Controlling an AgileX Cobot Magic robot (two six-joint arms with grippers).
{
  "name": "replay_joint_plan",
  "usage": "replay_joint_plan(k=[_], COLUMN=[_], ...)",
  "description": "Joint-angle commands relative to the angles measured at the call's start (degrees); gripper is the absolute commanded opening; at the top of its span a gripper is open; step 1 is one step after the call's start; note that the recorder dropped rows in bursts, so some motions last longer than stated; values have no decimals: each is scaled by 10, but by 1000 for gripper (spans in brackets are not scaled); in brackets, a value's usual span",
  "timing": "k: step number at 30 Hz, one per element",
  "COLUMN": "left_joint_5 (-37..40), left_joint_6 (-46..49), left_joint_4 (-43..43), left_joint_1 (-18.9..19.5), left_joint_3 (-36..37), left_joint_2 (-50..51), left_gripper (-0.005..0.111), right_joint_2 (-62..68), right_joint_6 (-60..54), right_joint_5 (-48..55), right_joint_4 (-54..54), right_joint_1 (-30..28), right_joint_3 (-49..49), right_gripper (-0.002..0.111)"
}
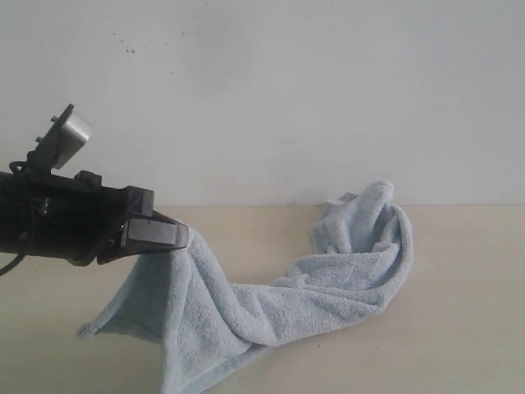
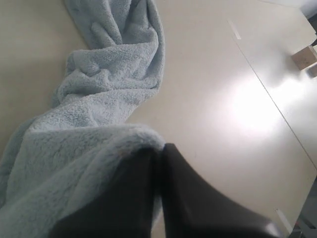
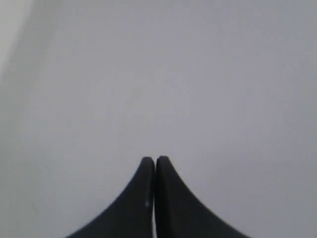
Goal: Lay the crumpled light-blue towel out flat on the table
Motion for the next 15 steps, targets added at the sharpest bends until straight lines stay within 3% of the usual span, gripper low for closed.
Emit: replay_joint_plan(k=[1, 5, 11, 15], left_joint_5=[4, 13, 16, 20], left_joint_6=[33, 42, 42, 42], left_joint_4=[-13, -9, -14, -38], left_joint_1=[2, 2, 2, 2], left_joint_3=[1, 1, 1, 1], left_joint_2=[-4, -4, -4, -4], left_gripper=[4, 4, 4, 4], right_joint_2=[227, 432, 581, 645], right_joint_6=[-66, -48, 24, 113], right_joint_5=[196, 191, 176, 285], right_joint_4=[-65, -54, -51, -57], right_joint_1=[-1, -1, -1, 10], right_joint_3=[-14, -21, -21, -90], right_gripper=[0, 0, 0, 0])
